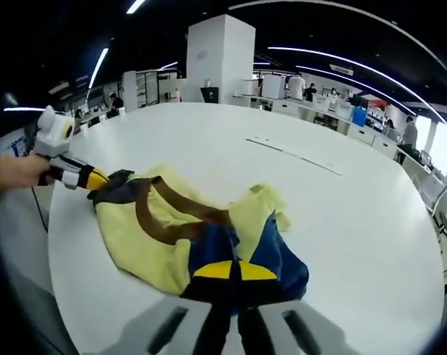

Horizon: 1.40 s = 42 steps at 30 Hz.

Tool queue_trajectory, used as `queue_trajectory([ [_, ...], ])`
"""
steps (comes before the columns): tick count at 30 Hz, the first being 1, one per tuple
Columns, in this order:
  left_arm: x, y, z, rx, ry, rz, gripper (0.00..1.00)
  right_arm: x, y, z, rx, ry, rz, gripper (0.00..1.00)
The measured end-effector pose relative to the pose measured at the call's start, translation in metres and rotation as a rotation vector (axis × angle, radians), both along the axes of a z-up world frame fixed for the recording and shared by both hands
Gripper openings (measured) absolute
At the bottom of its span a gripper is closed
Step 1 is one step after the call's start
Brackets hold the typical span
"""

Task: Fold the garment on the visible template until the final outline fits inside the template.

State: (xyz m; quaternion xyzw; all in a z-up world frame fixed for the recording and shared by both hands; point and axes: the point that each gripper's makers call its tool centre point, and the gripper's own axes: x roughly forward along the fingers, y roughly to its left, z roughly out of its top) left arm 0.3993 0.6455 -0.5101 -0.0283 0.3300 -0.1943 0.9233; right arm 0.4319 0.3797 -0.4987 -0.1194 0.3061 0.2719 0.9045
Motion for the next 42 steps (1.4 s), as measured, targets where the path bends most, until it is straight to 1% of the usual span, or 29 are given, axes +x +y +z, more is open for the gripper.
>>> queue_trajectory([
  [2, 0.0, 0.004, 0.008, -0.011, -0.01, 0.012, 0.0, 0.001, -0.005, 0.006, -0.002, -0.021, -0.011, 0.0],
  [4, 0.003, 0.007, 0.019, -0.01, -0.036, 0.017, 0.0, 0.003, -0.011, 0.012, -0.01, -0.037, -0.02, 0.0],
  [5, 0.007, 0.013, 0.027, 0.002, -0.064, 0.023, 0.0, 0.004, -0.014, 0.017, -0.015, -0.052, -0.027, 0.0],
  [7, 0.01, 0.015, 0.042, 0.017, -0.105, 0.023, 0.0, 0.006, -0.019, 0.023, -0.014, -0.068, -0.037, 0.0],
  [9, 0.014, 0.019, 0.052, 0.019, -0.125, 0.019, 0.0, 0.008, -0.022, 0.03, -0.015, -0.086, -0.044, 0.0],
  [12, 0.017, 0.015, 0.063, 0.024, -0.147, 0.014, 0.0, 0.012, -0.026, 0.039, -0.023, -0.103, -0.049, 0.0],
  [16, 0.024, 0.015, 0.072, 0.011, -0.171, 0.019, 0.0, 0.016, -0.031, 0.049, -0.035, -0.13, -0.055, 0.0],
  [22, 0.035, 0.02, 0.092, -0.008, -0.215, 0.036, 0.0, 0.026, -0.041, 0.064, -0.04, -0.163, -0.073, 0.0],
  [25, 0.043, 0.023, 0.109, -0.005, -0.252, 0.042, 0.0, 0.034, -0.048, 0.075, -0.045, -0.185, -0.088, 0.0],
  [31, 0.065, 0.034, 0.133, -0.007, -0.305, 0.05, 0.0, 0.054, -0.057, 0.091, -0.048, -0.21, -0.102, 0.0],
  [34, 0.074, 0.036, 0.139, -0.014, -0.321, 0.047, 0.0, 0.068, -0.06, 0.099, -0.05, -0.222, -0.106, 0.0],
  [35, 0.081, 0.036, 0.144, -0.026, -0.343, 0.038, 0.0, 0.071, -0.061, 0.1, -0.057, -0.218, -0.101, 0.0],
  [36, 0.084, 0.036, 0.146, -0.029, -0.349, 0.037, 0.0, 0.077, -0.062, 0.102, -0.052, -0.219, -0.107, 0.0],
  [39, 0.097, 0.037, 0.148, -0.014, -0.355, 0.039, 0.0, 0.089, -0.061, 0.107, -0.035, -0.221, -0.114, 0.0],
  [42, 0.115, 0.037, 0.147, -0.008, -0.356, 0.041, 0.0, 0.103, -0.059, 0.11, -0.025, -0.229, -0.124, 0.0],
])
